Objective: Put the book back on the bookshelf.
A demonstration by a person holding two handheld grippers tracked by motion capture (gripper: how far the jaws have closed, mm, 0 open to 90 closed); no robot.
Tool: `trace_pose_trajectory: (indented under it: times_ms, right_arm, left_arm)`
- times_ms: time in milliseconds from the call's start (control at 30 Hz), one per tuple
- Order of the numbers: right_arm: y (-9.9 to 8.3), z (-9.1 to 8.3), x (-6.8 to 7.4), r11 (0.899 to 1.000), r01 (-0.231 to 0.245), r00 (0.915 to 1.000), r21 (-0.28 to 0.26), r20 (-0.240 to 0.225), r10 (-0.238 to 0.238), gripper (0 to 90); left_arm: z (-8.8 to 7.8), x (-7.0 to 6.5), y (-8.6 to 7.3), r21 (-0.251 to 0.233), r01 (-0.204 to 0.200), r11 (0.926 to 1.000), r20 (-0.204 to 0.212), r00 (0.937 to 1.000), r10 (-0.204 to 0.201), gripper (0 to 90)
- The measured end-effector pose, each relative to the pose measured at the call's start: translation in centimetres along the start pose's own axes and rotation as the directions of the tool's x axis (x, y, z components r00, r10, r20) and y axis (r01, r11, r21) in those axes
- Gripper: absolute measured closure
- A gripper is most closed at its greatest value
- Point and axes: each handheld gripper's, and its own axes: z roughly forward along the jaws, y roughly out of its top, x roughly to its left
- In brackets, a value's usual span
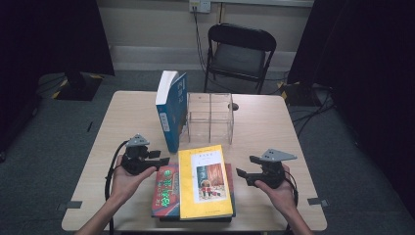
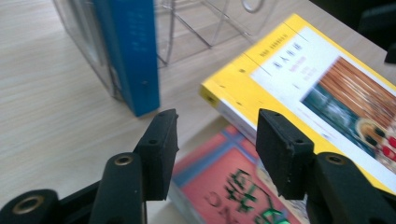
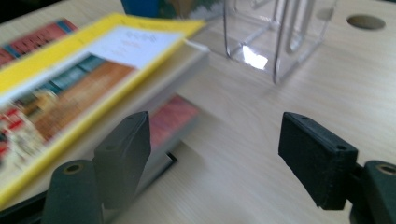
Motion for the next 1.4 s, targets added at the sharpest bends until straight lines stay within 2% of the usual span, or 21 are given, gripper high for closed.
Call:
trace_pose_trajectory:
  times_ms: [33, 167, 233, 300, 367, 400, 467, 533, 633, 667, 733, 767, 900, 933, 1033, 1233, 1300, 1400]
  right_arm:
    - [0.6, 0.0, 0.4, 1.000, 0.004, 1.0000, -0.011, -0.008, -0.004, 25.2]
    - [2.5, 0.7, 2.1, 0.999, 0.033, 0.9980, -0.020, -0.054, -0.034, 25.0]
    - [2.8, 1.4, 3.1, 0.999, 0.050, 0.9957, -0.015, -0.077, -0.051, 25.0]
    - [2.7, 2.2, 3.9, 0.998, 0.064, 0.9929, -0.007, -0.100, -0.065, 25.4]
    - [2.3, 2.8, 4.4, 0.998, 0.059, 0.9910, -0.004, -0.121, -0.059, 25.5]
    - [2.1, 3.1, 4.6, 0.998, 0.068, 0.9899, 0.014, -0.125, -0.066, 25.7]
    - [1.7, 3.4, 4.9, 0.997, 0.066, 0.9895, 0.025, -0.130, -0.063, 25.4]
    - [1.4, 3.7, 5.2, 0.995, 0.081, 0.9904, 0.050, -0.117, -0.074, 25.1]
    - [1.0, 4.1, 5.4, 0.996, 0.065, 0.9896, 0.058, -0.132, -0.057, 23.1]
    - [1.0, 4.2, 5.5, 0.996, 0.063, 0.9896, 0.059, -0.133, -0.055, 21.9]
    - [1.0, 4.4, 5.6, 0.997, 0.049, 0.9906, 0.062, -0.131, -0.041, 19.2]
    - [0.9, 4.5, 5.6, 0.997, 0.040, 0.9908, 0.064, -0.131, -0.031, 18.3]
    - [0.7, 4.7, 5.6, 0.998, 0.018, 0.9909, 0.066, -0.134, -0.009, 16.5]
    - [0.7, 4.8, 5.4, 0.997, -0.007, 0.9895, 0.082, -0.144, 0.019, 17.0]
    - [0.7, 4.9, 5.3, 0.995, -0.031, 0.9871, 0.092, -0.153, 0.045, 16.4]
    - [0.8, 5.1, 5.6, 0.994, -0.032, 0.9882, 0.101, -0.146, 0.046, 12.0]
    - [0.8, 5.3, 5.7, 0.994, -0.032, 0.9890, 0.102, -0.141, 0.046, 10.4]
    - [1.1, 5.6, 6.1, 0.994, -0.043, 0.9922, 0.105, -0.112, 0.055, 9.0]
  left_arm:
    - [-0.1, -0.3, -0.1, 0.003, -0.009, 1.0000, 0.019, 0.9998, 0.009, 47.9]
    - [0.1, -1.7, -0.9, 0.004, 0.005, 1.0000, 0.068, 0.9977, -0.006, 47.9]
    - [0.3, -2.4, -1.4, 0.015, 0.016, 0.9998, 0.114, 0.9933, -0.017, 48.5]
    - [0.6, -2.9, -1.8, 0.032, -0.008, 0.9995, 0.099, 0.9951, 0.005, 49.1]
    - [1.0, -3.0, -2.0, 0.030, -0.012, 0.9995, 0.113, 0.9935, 0.008, 48.3]
    - [1.2, -3.1, -2.0, 0.030, -0.021, 0.9993, 0.104, 0.9944, 0.018, 47.6]
    - [1.5, -3.2, -2.1, 0.018, -0.016, 0.9997, 0.111, 0.9937, 0.014, 46.9]
    - [1.7, -3.5, -2.2, -0.001, -0.019, 0.9998, 0.095, 0.9953, 0.019, 44.6]
    - [2.3, -4.0, -2.4, 0.020, -0.060, 0.9980, 0.077, 0.9953, 0.059, 41.7]
    - [2.6, -4.0, -2.6, 0.025, -0.054, 0.9982, 0.076, 0.9958, 0.052, 41.5]
    - [2.9, -4.0, -2.6, 0.021, -0.034, 0.9992, 0.103, 0.9942, 0.031, 40.7]
    - [2.9, -4.0, -2.6, 0.021, -0.048, 0.9986, 0.097, 0.9943, 0.045, 40.3]
    - [3.3, -3.8, -2.9, -0.003, -0.018, 0.9998, 0.112, 0.9935, 0.018, 38.5]
    - [3.3, -3.8, -3.0, -0.009, -0.021, 0.9997, 0.111, 0.9936, 0.022, 37.1]
    - [3.3, -3.8, -3.2, -0.020, -0.023, 0.9995, 0.113, 0.9933, 0.025, 36.5]
    - [3.6, -3.9, -3.2, -0.018, -0.036, 0.9992, 0.139, 0.9896, 0.038, 35.7]
    - [3.7, -4.0, -3.1, -0.019, -0.034, 0.9992, 0.136, 0.9900, 0.036, 35.4]
    - [3.7, -4.0, -3.1, -0.014, -0.029, 0.9995, 0.137, 0.9901, 0.031, 35.2]
